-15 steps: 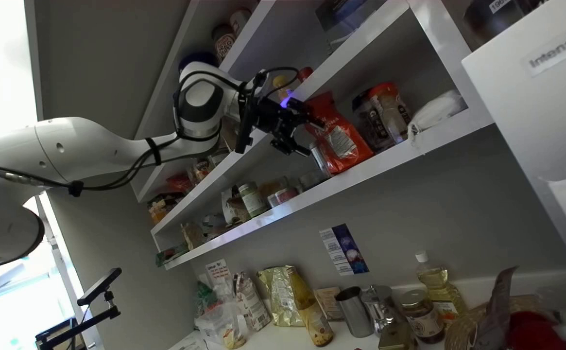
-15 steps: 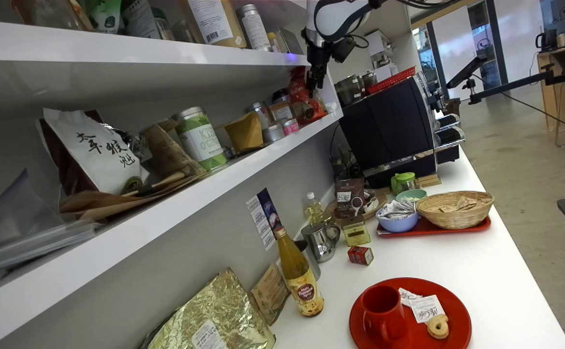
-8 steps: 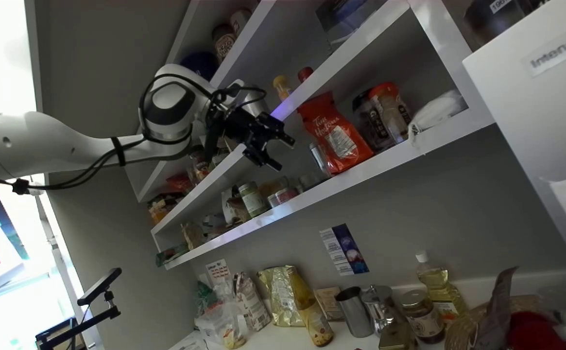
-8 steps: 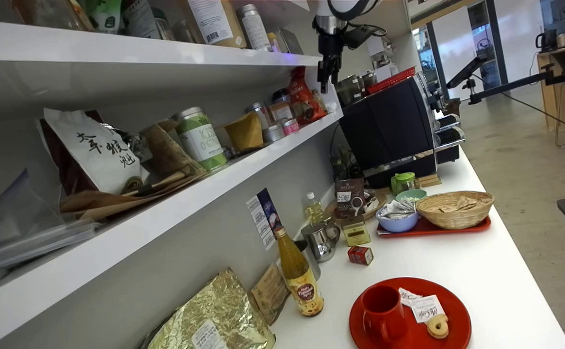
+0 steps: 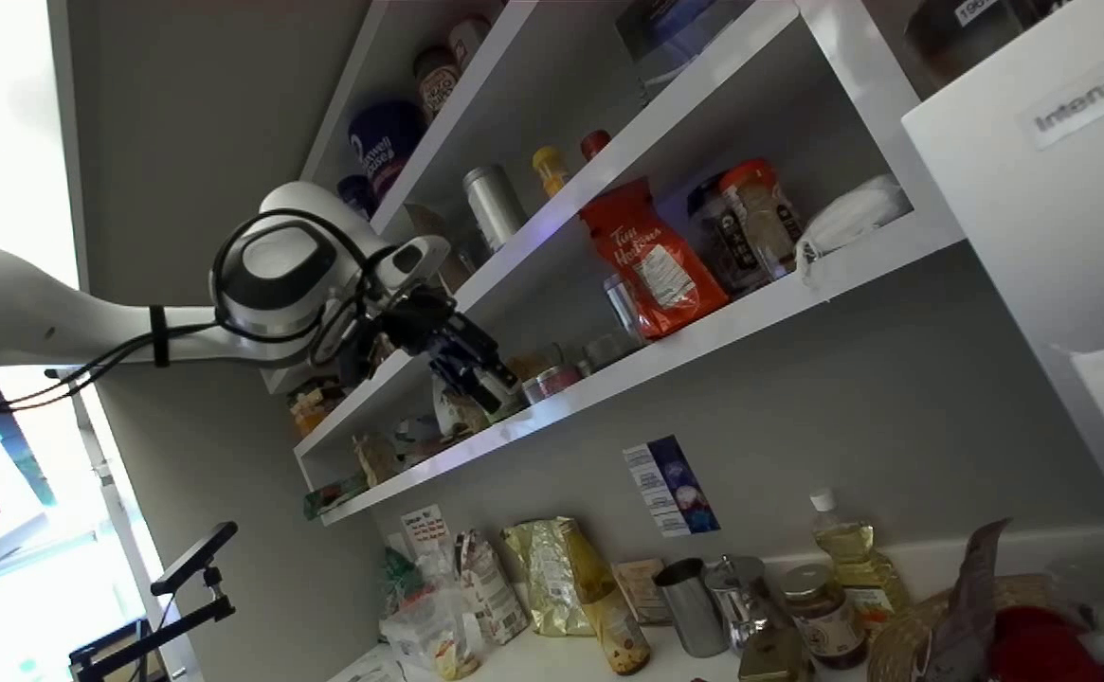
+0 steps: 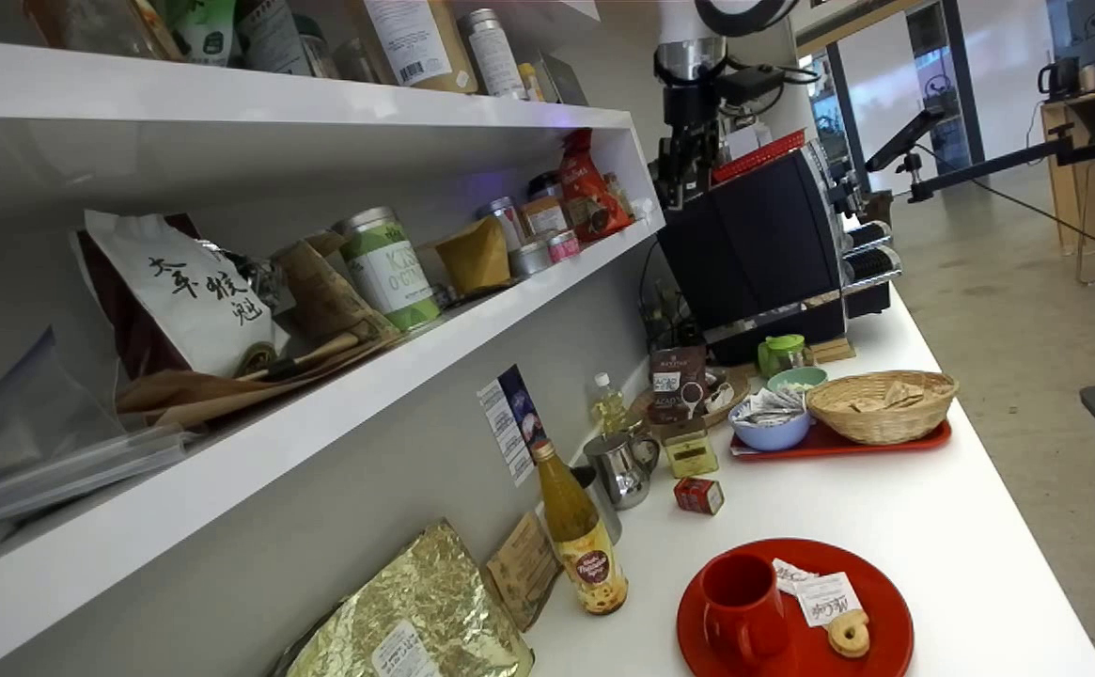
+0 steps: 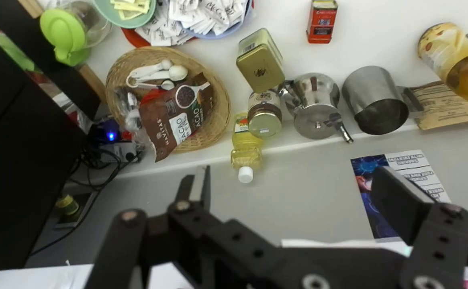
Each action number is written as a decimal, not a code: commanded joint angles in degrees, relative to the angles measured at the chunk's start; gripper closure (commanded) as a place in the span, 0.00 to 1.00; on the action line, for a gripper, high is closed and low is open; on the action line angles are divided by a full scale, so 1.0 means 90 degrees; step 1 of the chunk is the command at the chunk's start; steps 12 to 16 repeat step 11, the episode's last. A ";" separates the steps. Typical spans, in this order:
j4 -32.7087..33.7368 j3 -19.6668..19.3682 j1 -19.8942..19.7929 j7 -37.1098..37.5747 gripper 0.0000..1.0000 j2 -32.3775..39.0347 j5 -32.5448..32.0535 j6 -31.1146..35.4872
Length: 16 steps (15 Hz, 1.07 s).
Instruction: Put the orange packet on the right side of the bottom shelf
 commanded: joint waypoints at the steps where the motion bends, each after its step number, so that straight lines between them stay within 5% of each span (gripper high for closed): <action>1: -0.1598 0.0346 0.0081 0.0923 0.00 -0.0803 -0.0154 0.0901; 5: -0.2965 0.0862 0.0339 0.1437 0.00 -0.1309 0.0306 0.1401; 6: -0.2197 0.0760 0.0147 0.1217 0.00 -0.0819 0.0088 0.1145; 16: -0.2305 0.0795 0.0114 0.1250 0.00 -0.0869 0.0099 0.1169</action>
